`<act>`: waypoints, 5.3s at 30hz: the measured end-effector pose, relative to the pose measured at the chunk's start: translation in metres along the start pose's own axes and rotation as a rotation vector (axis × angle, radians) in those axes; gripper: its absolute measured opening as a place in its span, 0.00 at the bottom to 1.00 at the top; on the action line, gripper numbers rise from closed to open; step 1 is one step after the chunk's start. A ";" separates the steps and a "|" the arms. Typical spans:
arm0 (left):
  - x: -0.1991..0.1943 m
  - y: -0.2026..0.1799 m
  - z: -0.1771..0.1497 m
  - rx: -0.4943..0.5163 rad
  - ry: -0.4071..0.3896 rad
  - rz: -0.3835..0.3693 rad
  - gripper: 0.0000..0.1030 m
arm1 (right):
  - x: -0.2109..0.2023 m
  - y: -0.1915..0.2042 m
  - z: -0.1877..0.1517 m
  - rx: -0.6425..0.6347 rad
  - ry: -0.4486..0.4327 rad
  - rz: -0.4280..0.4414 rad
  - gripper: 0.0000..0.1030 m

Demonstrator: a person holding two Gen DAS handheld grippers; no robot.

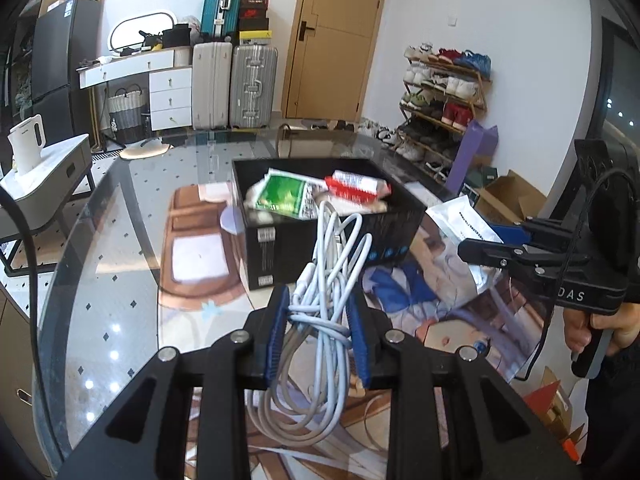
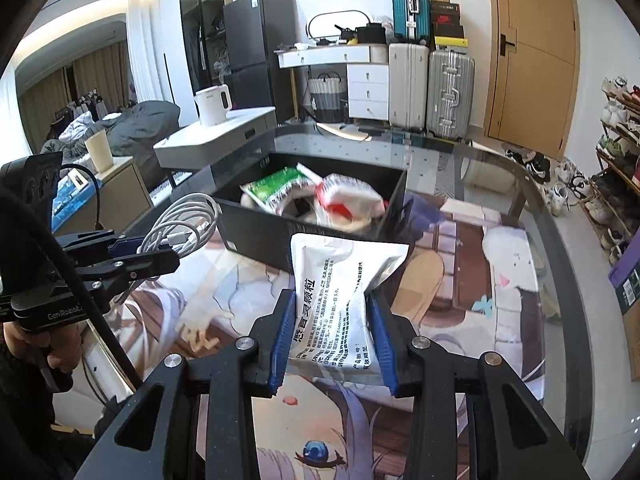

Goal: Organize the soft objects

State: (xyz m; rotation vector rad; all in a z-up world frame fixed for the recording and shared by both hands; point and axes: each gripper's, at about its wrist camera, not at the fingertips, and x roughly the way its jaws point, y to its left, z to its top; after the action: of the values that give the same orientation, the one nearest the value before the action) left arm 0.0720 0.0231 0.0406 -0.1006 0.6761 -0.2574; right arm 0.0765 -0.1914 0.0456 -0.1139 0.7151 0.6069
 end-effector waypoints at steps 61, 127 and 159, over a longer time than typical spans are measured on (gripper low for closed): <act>0.123 0.015 0.089 0.020 0.020 0.040 0.27 | 0.116 -0.014 0.081 0.041 0.038 -0.021 0.36; 0.046 0.018 0.023 -0.033 -0.265 0.211 1.00 | 0.024 -0.009 0.011 -0.007 -0.354 -0.071 0.99; 0.044 0.011 0.023 -0.021 -0.279 0.205 1.00 | 0.022 -0.011 0.012 0.005 -0.354 -0.078 1.00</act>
State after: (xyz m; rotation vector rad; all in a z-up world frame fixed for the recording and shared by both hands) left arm 0.1220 0.0224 0.0300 -0.0849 0.4072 -0.0370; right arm 0.1024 -0.1863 0.0389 -0.0273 0.3673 0.5325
